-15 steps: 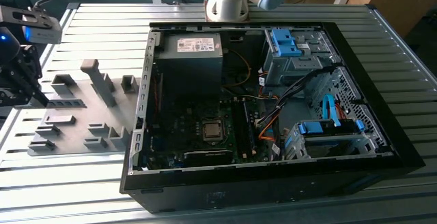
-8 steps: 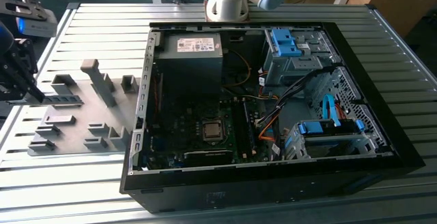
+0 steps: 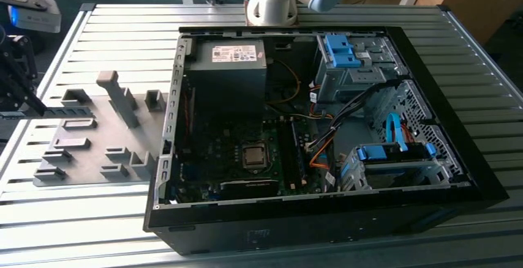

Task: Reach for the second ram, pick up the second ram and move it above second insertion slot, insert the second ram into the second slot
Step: 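Pick up the second ram and move it above second insertion slot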

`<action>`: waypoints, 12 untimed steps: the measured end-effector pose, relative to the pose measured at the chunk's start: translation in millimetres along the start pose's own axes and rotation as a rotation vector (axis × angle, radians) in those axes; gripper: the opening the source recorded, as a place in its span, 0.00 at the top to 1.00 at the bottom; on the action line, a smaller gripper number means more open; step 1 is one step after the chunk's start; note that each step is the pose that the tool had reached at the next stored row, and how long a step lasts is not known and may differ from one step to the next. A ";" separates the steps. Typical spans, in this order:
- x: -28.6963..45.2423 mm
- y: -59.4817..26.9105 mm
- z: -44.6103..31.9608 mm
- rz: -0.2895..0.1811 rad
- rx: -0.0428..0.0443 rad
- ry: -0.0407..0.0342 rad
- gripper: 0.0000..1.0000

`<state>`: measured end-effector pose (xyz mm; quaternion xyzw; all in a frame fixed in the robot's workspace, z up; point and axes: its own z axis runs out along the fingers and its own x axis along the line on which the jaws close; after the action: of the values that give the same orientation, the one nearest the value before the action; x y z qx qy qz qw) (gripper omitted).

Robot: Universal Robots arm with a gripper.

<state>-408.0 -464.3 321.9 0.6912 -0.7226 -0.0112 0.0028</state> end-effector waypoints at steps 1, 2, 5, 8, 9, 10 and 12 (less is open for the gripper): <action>0.0 0.0 -1.6 0.000 0.0000 -0.0001 0.86; 0.0 0.1 -3.3 0.000 0.0000 0.0001 0.86; -0.1 0.2 -8.4 0.000 0.0000 0.0000 0.86; -0.2 0.3 -12.9 0.000 0.0000 0.0001 0.86; -0.2 0.3 -14.4 0.000 0.0000 0.0001 0.86; -0.2 0.3 -16.0 0.000 -0.0001 0.0000 0.86; -0.2 0.4 -18.9 0.000 0.0000 0.0000 0.86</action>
<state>-408.0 -464.3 340.7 0.6912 -0.7226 -0.0112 0.0028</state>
